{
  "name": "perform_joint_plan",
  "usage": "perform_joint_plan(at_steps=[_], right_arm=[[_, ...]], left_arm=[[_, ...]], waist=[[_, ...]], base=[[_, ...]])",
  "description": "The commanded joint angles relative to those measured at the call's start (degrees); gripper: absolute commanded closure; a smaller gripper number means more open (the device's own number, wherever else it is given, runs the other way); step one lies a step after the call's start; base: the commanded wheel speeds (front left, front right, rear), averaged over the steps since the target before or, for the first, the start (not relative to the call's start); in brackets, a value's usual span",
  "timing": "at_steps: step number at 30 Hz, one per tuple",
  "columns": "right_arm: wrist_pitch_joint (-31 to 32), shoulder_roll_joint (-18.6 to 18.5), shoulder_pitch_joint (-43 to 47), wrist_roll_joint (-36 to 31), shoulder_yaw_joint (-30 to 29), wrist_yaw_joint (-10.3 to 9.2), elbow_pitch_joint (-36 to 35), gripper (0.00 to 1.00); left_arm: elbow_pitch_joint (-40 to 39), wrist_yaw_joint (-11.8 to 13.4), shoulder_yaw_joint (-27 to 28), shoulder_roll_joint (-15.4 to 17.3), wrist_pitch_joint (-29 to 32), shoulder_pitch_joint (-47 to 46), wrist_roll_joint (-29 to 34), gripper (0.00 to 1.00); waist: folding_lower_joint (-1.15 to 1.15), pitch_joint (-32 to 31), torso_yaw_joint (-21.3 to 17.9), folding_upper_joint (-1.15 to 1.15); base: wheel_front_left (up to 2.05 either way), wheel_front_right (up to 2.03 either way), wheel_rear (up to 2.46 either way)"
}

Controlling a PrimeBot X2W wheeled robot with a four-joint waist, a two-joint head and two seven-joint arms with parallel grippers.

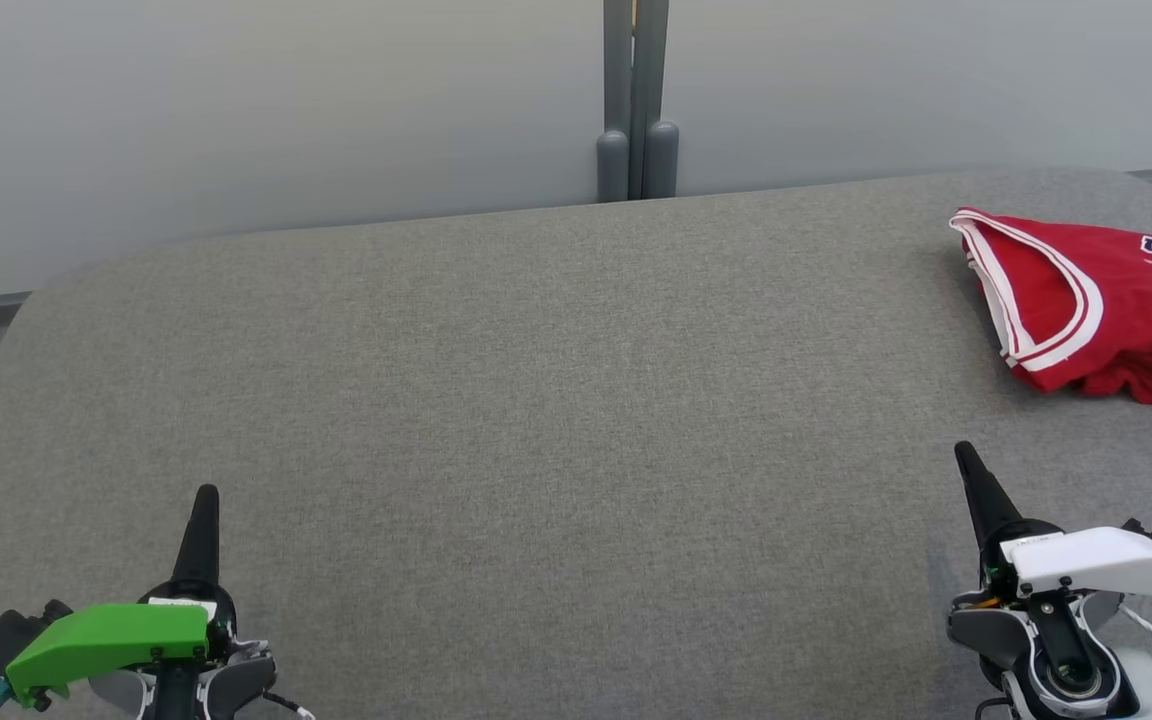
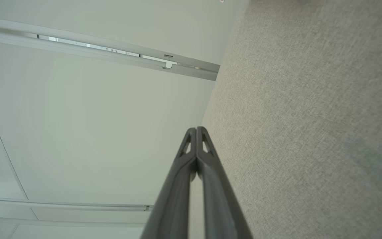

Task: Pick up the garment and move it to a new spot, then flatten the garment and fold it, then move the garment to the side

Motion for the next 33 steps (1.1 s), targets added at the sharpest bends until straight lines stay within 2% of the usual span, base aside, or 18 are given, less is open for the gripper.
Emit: perform_joint_plan(at_steps=[1, 20, 33], right_arm=[[0.40, -0.13, -1.07, 1.46, -0.23, 0.03, -0.58, 1.00], [2.59, -0.01, -1.74, 10.19, -0.87, 0.02, -1.17, 1.00], [3.50, 0.03, -1.93, 14.17, -1.15, 0.02, -1.41, 1.00]], left_arm=[[-0.51, -0.38, 0.38, 0.41, 0.45, -1.41, -1.38, 1.00], [-1.17, -0.72, 1.20, 0.46, 2.54, -2.38, -9.50, 1.00], [-1.45, -0.83, 1.63, 0.49, 3.51, -2.75, -12.72, 1.00]], waist=[[0.00, 0.05, 0.05, 0.00], [0.00, 0.68, 0.74, 0.00], [0.00, 1.02, 1.11, 0.00]], base=[[0.00, 0.00, 0.00], [0.00, 0.00, 0.00], [0.00, 0.00, 0.00]])
